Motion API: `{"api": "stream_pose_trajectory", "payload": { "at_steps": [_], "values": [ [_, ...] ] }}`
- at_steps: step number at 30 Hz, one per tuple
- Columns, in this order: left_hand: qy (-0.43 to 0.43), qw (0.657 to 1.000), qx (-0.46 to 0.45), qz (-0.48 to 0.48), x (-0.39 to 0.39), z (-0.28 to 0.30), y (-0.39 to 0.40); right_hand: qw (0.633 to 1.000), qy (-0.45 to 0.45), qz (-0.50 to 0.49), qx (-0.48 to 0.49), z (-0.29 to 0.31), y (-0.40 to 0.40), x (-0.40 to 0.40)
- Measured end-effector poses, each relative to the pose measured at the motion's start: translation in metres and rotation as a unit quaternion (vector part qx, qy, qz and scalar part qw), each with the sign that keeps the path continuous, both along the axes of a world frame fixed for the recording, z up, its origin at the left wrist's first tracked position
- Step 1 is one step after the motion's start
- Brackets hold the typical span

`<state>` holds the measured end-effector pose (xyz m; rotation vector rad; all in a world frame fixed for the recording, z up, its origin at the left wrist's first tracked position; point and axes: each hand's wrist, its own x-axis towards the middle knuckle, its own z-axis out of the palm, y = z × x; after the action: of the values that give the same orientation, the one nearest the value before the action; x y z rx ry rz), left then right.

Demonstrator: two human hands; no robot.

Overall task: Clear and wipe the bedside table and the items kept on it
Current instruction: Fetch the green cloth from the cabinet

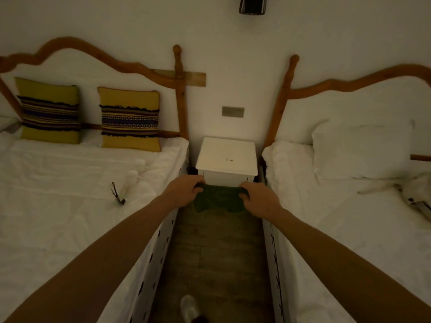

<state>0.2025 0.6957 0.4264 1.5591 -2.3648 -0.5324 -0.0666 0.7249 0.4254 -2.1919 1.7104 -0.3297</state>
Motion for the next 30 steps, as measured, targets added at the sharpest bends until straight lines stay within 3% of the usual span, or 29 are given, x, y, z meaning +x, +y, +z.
{"api": "stream_pose_trajectory", "payload": {
  "at_steps": [11,19,30],
  "values": [
    [0.038,0.998,0.041,0.03,0.031,-0.056,-0.239,0.999,0.018,-0.001,0.028,-0.047,-0.252,0.035],
    [0.053,0.995,0.072,0.046,0.039,-0.09,-0.369,0.999,0.015,0.001,0.042,-0.081,-0.379,0.048],
    [0.037,0.979,0.182,0.08,0.037,-0.211,-0.516,0.985,-0.017,-0.003,0.174,-0.227,-0.542,0.049]
  ]
}}
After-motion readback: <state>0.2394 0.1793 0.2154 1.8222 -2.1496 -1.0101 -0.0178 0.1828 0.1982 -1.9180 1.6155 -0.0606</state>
